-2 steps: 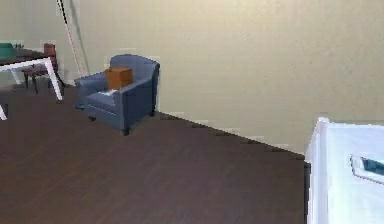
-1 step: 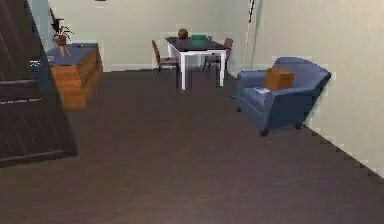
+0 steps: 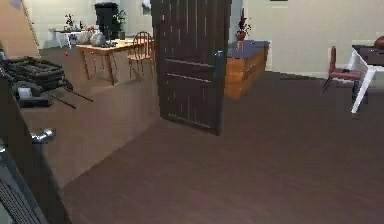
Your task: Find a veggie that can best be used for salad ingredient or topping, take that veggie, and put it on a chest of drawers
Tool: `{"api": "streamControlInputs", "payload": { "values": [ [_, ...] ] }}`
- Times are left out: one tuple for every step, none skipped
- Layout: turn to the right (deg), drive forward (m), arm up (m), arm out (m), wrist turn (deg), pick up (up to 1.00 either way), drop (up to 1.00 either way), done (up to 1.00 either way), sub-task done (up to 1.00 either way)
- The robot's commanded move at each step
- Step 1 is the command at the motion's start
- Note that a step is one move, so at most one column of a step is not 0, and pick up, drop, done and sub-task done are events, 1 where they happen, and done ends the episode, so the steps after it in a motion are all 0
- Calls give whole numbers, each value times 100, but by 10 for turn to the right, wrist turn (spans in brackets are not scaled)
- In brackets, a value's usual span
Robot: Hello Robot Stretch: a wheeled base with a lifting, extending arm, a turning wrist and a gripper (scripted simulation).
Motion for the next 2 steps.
{"api": "streamControlInputs", "payload": {
  "values": [
    [-450,0,0,0,0,0,0,0,0],
    [-300,0,0,0,0,0,0,0,0]
  ]
}}
